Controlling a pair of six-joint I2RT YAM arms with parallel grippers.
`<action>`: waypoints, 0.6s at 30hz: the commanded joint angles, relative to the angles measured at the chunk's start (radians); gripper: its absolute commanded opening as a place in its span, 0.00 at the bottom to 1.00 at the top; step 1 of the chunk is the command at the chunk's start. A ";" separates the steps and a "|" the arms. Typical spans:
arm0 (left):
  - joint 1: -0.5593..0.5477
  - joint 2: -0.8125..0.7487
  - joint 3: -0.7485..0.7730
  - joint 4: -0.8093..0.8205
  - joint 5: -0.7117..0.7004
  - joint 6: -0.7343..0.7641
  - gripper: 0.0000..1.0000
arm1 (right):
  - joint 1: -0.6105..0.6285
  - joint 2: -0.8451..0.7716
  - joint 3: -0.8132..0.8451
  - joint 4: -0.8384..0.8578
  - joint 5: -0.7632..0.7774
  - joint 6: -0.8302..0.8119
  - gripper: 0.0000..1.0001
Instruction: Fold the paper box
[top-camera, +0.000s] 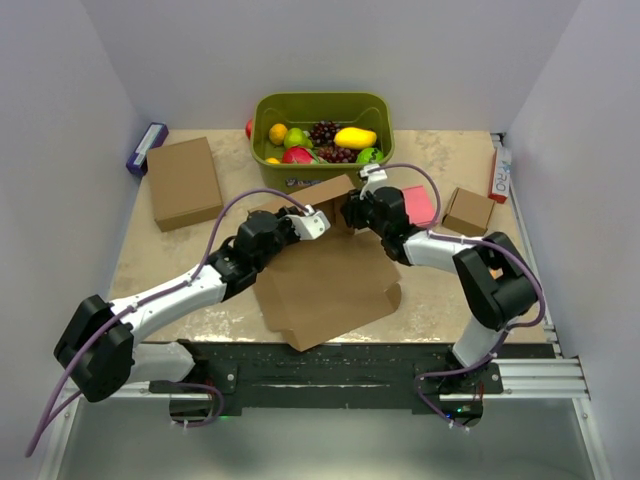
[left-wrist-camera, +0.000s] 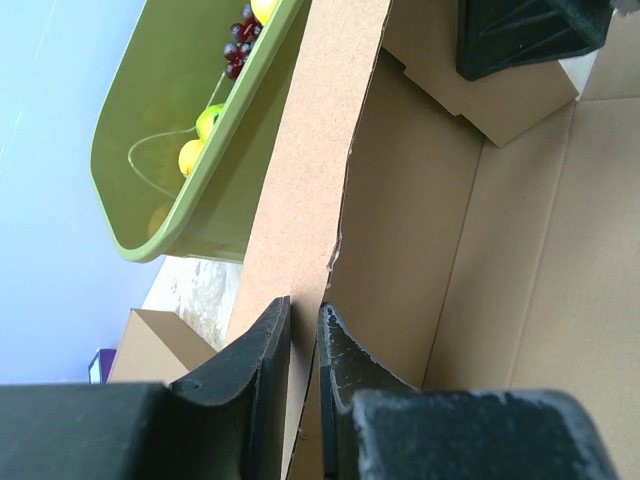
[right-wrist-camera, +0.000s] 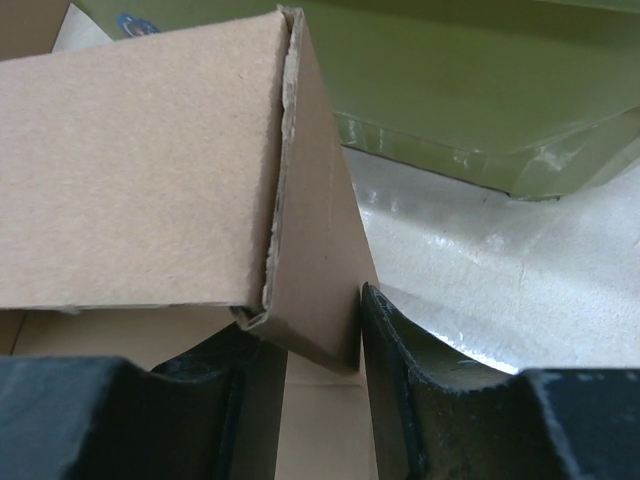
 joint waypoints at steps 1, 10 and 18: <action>-0.005 0.002 0.008 -0.033 0.060 -0.025 0.09 | 0.008 0.033 0.010 0.095 -0.042 -0.004 0.39; -0.005 -0.003 0.010 -0.039 0.074 -0.028 0.08 | 0.006 0.075 0.025 0.158 -0.057 -0.015 0.37; -0.005 -0.004 0.018 -0.041 0.099 -0.051 0.06 | 0.008 0.084 0.028 0.120 0.041 0.025 0.03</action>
